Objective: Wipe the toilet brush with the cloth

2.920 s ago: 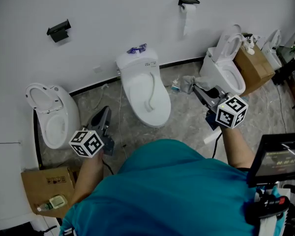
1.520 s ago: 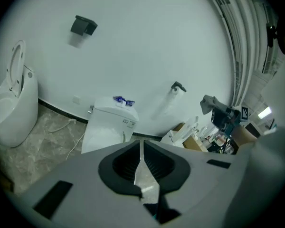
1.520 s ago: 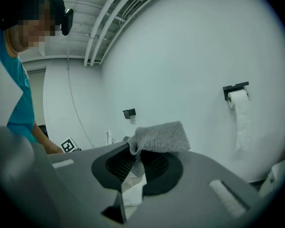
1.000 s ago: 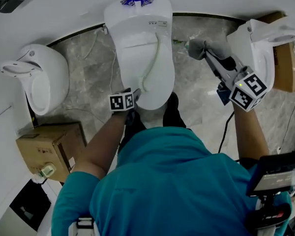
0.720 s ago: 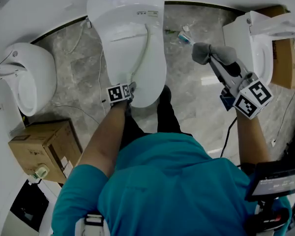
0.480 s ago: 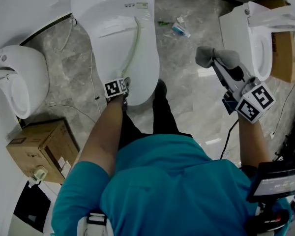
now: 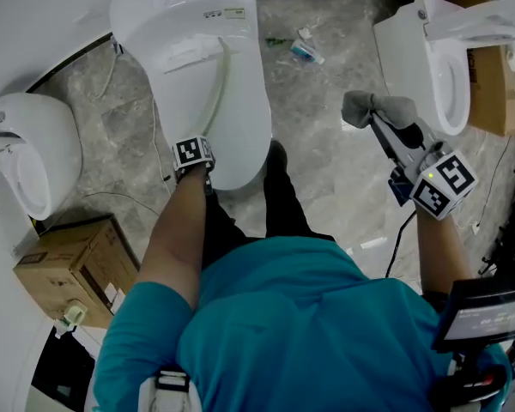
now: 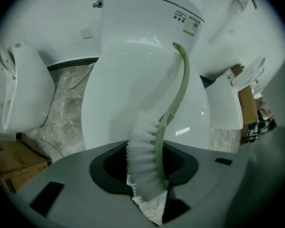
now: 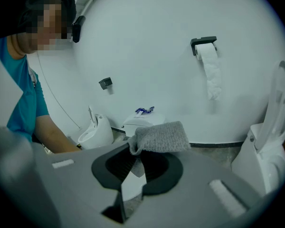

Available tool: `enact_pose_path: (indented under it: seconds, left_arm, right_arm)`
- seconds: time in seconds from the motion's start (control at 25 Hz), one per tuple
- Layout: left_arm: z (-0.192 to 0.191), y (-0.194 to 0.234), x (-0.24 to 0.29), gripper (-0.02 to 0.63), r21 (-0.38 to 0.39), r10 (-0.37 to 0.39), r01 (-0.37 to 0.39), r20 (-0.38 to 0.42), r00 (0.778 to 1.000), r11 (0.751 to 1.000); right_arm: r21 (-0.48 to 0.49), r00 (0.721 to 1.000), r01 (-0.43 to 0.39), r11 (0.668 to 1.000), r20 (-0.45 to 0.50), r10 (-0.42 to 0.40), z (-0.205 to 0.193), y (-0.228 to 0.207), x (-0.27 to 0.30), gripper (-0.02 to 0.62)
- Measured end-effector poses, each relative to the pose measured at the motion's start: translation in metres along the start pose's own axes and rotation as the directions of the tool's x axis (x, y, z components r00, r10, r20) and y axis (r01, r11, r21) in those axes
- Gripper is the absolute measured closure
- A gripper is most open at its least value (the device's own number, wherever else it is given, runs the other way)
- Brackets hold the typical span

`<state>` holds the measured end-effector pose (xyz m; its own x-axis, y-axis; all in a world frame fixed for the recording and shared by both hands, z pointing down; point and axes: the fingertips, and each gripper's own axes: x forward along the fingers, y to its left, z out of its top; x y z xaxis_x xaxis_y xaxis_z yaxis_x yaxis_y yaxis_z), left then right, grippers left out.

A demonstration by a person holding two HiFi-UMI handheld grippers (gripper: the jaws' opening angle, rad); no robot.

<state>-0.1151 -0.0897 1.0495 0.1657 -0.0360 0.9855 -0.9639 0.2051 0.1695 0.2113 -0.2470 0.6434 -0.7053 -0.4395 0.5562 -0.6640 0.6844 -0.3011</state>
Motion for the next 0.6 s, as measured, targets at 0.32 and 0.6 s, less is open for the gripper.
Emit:
enact_pose_path:
  seconds: [0.32,0.6]
  left_arm:
    - [0.017,-0.010,-0.071,0.446,-0.033,-0.220,0.224,0.095,0.971,0.974]
    - [0.046,-0.040,-0.191,0.446,0.004,-0.445,0.455,0.212,0.870,0.891]
  right_arm:
    - [-0.059,0.998,-0.038,0.998,0.046,0.041,0.039,0.039,0.016,0.560]
    - [-0.138,0.990,-0.084,0.987,0.103,0.099,0.095,0.091,0.019,0.560]
